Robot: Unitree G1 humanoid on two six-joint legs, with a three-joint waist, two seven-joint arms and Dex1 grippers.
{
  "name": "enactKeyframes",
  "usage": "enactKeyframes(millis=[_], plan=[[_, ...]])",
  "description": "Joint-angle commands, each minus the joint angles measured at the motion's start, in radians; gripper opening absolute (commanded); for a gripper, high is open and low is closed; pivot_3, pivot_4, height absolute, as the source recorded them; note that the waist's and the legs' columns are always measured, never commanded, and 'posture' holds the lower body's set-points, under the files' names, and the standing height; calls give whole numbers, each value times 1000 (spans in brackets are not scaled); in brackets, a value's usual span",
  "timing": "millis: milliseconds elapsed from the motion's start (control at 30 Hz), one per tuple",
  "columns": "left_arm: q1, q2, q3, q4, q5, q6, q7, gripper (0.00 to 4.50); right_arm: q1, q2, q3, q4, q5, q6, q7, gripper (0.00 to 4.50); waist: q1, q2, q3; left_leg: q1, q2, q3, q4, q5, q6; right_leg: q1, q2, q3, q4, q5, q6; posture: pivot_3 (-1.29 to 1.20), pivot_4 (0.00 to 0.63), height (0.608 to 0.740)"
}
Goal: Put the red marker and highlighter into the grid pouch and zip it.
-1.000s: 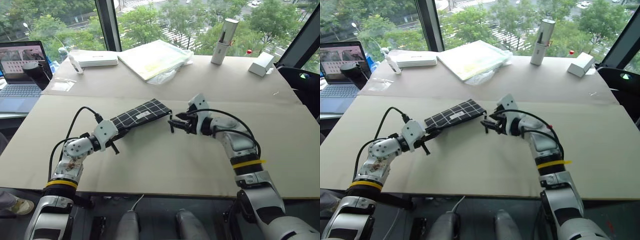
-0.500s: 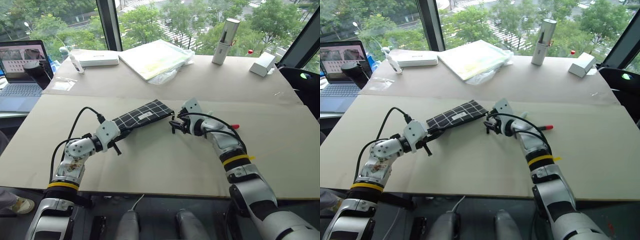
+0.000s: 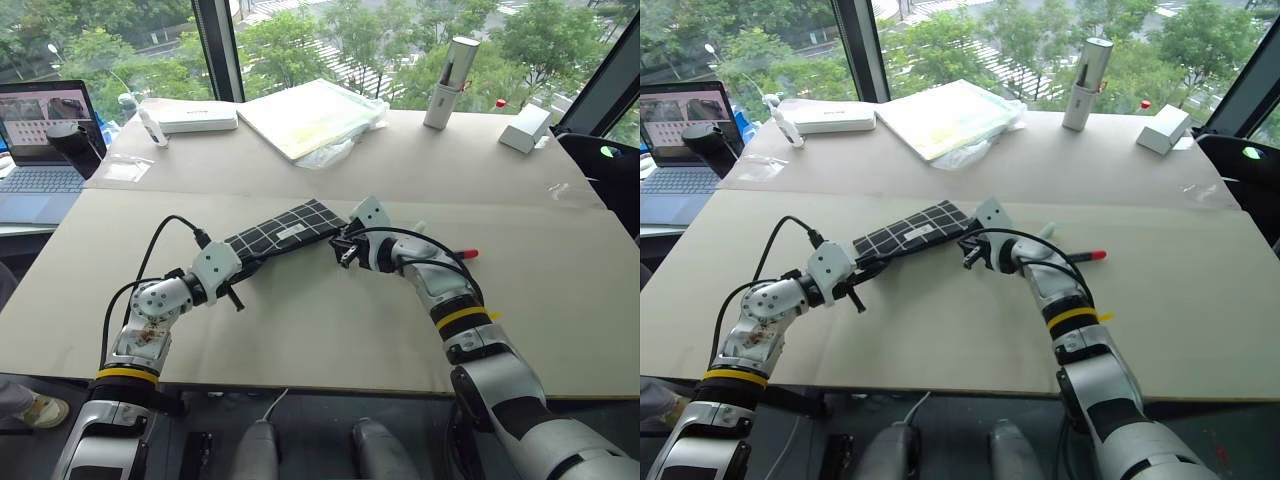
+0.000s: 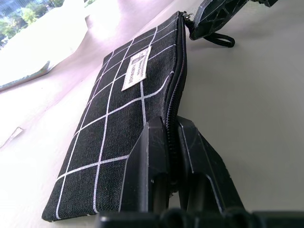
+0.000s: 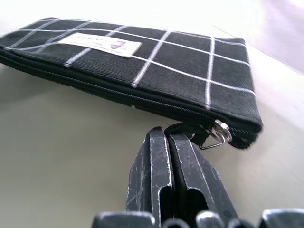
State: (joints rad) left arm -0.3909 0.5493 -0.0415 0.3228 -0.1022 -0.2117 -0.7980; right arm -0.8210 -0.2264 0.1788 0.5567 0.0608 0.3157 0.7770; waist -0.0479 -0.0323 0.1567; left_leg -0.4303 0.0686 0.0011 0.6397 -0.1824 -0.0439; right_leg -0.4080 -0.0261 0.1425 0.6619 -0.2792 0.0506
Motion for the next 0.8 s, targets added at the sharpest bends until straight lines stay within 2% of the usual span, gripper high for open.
enactKeyframes(millis=[33,467,700,733,767,800], plan=[[-17,-16,-1,-18,0,-9,5,0,14,21,32,-110,22,34,55,25,0,0,0,0,0,0,0,0,0,0,0,0,0,0,0,0,150,740],[-48,-33,-6,11,2,-16,-13,0,25,141,121,-202,11,97,53,25,3,0,0,0,0,0,0,0,0,0,0,0,0,0,0,0,150,740],[-47,-36,-4,10,3,-15,-17,0,35,162,91,-228,36,125,23,25,3,0,0,0,0,0,0,0,0,0,0,0,0,0,0,0,150,740],[-46,-36,-4,8,3,-15,-17,0,33,161,77,-228,45,130,22,628,3,0,0,0,0,0,0,0,0,0,0,0,0,0,0,0,150,740],[-45,-36,-4,8,3,-14,-17,0,33,156,70,-234,51,136,26,758,2,0,0,0,0,0,0,0,0,-1,0,0,0,0,0,0,150,740],[-44,-36,-4,6,3,-14,-17,0,34,148,64,-242,56,142,31,1099,2,0,0,0,0,0,0,0,0,-1,0,0,0,0,0,0,150,740]])
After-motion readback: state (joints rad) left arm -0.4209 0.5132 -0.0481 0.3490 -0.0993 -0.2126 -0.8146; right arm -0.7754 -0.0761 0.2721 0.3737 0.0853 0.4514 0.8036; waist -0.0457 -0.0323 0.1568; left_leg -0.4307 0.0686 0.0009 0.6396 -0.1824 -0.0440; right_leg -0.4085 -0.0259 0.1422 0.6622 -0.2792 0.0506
